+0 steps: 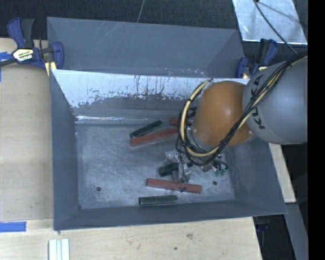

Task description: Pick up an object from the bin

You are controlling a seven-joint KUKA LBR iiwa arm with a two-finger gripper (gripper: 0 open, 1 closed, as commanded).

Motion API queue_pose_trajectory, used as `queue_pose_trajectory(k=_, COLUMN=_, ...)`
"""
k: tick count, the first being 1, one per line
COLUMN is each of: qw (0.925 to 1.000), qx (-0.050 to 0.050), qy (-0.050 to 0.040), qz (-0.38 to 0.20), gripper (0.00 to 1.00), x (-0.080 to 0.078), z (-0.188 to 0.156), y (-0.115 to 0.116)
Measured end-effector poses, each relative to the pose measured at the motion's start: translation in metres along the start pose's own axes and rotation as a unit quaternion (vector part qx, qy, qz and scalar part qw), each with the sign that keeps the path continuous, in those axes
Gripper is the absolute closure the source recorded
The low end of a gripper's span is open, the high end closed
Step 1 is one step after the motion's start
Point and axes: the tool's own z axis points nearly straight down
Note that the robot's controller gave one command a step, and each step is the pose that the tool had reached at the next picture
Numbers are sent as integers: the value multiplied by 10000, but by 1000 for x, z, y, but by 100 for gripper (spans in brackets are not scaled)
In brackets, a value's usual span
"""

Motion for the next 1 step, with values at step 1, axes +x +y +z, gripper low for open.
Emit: queue_pose_trajectory(k=1, qw=9989, qx=10, qy=-28, qz=-477, gripper=100, x=-4, z=-170, y=0)
